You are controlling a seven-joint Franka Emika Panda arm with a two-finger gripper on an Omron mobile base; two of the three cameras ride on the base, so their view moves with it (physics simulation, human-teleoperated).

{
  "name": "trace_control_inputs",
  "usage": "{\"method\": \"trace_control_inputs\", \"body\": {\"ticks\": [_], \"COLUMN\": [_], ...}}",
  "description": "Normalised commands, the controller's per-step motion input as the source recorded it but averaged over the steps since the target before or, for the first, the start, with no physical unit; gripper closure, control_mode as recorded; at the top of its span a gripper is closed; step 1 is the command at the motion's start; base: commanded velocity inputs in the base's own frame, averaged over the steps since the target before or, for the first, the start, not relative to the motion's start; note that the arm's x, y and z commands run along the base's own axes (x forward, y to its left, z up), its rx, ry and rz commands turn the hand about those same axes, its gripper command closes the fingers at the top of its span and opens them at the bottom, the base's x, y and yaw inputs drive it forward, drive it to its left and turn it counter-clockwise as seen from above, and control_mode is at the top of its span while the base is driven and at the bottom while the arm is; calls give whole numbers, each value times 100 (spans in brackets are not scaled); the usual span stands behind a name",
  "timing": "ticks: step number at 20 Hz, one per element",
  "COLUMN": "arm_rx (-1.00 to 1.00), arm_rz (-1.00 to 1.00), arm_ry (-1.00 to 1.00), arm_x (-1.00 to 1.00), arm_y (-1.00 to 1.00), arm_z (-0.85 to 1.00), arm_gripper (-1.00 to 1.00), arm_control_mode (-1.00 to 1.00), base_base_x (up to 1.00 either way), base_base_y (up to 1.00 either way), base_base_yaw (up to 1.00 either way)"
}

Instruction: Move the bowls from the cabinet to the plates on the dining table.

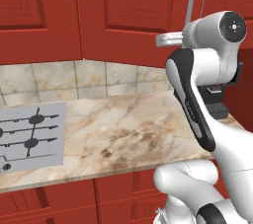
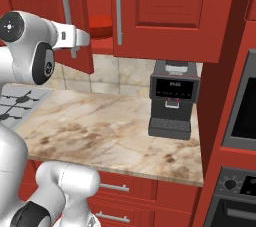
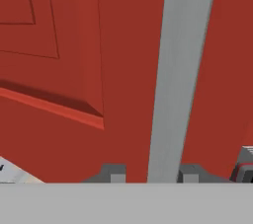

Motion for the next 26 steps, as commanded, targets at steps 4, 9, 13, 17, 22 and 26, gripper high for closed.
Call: {"method": "trace_control_inputs", "body": {"ticks": [4,9,13,17,22,26], "arm_rx": [0,0,0,0,0,0], "arm_rz": [0,0,0,0,0,0], "arm_ry": [0,2,2,1,0,0], "arm_x": [-24,-31,-45,-41,-38,-29], "arm_y": [33,41,46,49,58,63], "arm_z": [0,0,0,0,-5,-11], "arm_gripper": [100,100,100,100,100,100], "arm_control_mode": [-100,-100,-100,-100,-100,-100], "base_base_x": [0,0,0,0,0,0], "base_base_y": [0,0,0,0,0,0], "base_base_yaw": [0,0,0,0,0,0]}}
